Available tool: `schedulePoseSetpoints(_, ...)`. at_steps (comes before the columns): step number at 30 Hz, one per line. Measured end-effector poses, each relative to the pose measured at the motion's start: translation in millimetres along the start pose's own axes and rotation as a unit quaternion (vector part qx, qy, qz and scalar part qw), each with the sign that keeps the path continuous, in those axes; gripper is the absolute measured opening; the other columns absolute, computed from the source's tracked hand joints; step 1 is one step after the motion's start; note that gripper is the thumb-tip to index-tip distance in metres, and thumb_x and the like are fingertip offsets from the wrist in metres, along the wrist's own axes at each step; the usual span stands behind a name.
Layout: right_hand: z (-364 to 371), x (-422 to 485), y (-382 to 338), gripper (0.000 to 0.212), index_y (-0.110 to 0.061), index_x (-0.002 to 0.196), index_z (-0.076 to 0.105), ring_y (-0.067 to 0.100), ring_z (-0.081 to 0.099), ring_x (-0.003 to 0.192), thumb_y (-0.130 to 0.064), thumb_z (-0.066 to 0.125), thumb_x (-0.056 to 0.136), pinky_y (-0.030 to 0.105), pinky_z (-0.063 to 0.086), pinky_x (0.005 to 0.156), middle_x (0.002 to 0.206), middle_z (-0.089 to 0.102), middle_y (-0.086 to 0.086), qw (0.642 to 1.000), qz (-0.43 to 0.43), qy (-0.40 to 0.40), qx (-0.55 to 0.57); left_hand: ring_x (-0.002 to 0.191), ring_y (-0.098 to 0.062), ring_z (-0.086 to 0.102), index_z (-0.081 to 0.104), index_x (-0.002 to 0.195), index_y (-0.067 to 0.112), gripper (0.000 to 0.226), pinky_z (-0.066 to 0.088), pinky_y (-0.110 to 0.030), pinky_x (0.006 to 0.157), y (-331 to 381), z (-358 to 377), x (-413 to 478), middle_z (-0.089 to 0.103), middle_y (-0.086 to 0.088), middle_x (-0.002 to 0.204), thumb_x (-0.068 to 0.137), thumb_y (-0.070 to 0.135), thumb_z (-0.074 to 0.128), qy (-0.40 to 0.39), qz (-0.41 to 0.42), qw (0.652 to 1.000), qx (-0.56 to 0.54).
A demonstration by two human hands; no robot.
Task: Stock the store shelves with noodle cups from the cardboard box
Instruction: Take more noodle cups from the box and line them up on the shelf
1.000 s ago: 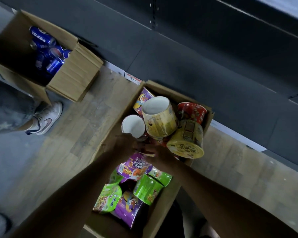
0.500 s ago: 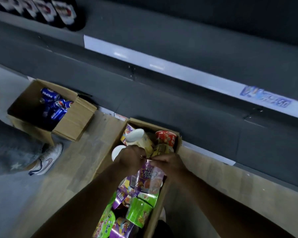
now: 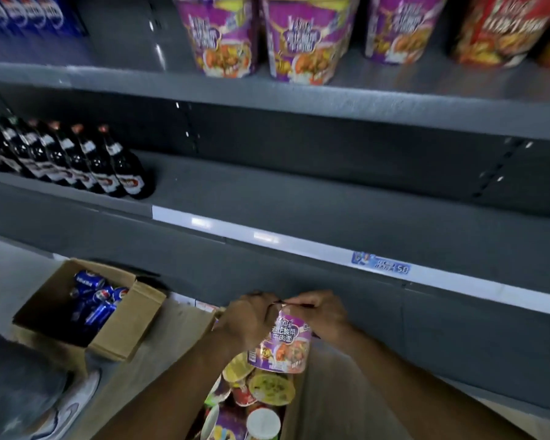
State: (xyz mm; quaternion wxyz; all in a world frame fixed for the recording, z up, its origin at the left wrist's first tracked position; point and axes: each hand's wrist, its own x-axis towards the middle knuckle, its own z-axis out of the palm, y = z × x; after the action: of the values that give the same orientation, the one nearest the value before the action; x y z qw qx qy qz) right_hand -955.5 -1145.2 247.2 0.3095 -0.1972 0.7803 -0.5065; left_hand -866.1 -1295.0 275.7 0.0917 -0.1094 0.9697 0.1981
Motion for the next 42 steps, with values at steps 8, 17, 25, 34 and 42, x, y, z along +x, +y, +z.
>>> schedulePoseSetpoints(8, -52, -8, -99, 0.013, -0.018, 0.094, 0.075, 0.014, 0.07, 0.08, -0.018, 0.072, 0.081, 0.03, 0.058, 0.074, 0.086, 0.074, -0.001, 0.996, -0.081, 0.024, -0.002, 0.098, -0.019, 0.062, 0.061, 0.109, 0.027, 0.03, 0.043, -0.026, 0.077, 41, -110, 5, 0.067, 0.001, 0.107, 0.098, 0.042, 0.037, 0.067, 0.054, 0.995, 0.05)
schedulePoseSetpoints(17, -95, -18, -196, 0.008, -0.034, 0.081, 0.071, 0.005, 0.069, 0.08, -0.026, 0.071, 0.082, 0.028, 0.056, 0.074, 0.085, 0.073, -0.011, 0.977, -0.182, 0.109, -0.03, 0.091, -0.013, 0.061, 0.06, 0.107, 0.031, 0.05, 0.045, -0.028, 0.073, 81, -205, 9, 0.066, 0.01, 0.104, 0.089, 0.055, 0.02, 0.218, 0.108, 0.963, 0.116)
schedulePoseSetpoints(25, -146, -32, -246, 0.02, -0.022, 0.103, 0.072, 0.004, 0.068, 0.085, -0.03, 0.068, 0.086, 0.025, 0.056, 0.078, 0.095, 0.073, -0.008, 0.962, -0.222, 0.154, -0.044, 0.092, -0.012, 0.064, 0.061, 0.116, 0.034, 0.056, 0.047, -0.028, 0.071, 126, -256, 23, 0.066, 0.012, 0.11, 0.087, 0.058, 0.019, 0.313, 0.158, 0.929, 0.116)
schedulePoseSetpoints(34, -221, -38, -295, 0.017, -0.028, 0.099, 0.074, -0.005, 0.065, 0.088, -0.032, 0.071, 0.083, 0.016, 0.052, 0.075, 0.089, 0.07, -0.019, 0.927, -0.3, 0.208, -0.081, 0.099, -0.011, 0.063, 0.062, 0.119, 0.031, 0.042, 0.044, -0.026, 0.071, 185, -304, 56, 0.066, 0.012, 0.113, 0.097, 0.051, 0.032, 0.361, 0.206, 0.905, 0.094)
schedulePoseSetpoints(42, -259, -16, -305, 0.036, -0.019, 0.109, 0.072, -0.003, 0.06, 0.099, -0.035, 0.076, 0.077, 0.012, 0.046, 0.087, 0.111, 0.069, -0.006, 0.901, -0.312, 0.251, -0.166, 0.109, -0.008, 0.06, 0.063, 0.123, 0.026, 0.063, 0.047, -0.024, 0.091, 198, -317, 94, 0.065, 0.008, 0.121, 0.088, 0.06, 0.023, 0.334, 0.253, 0.906, 0.052)
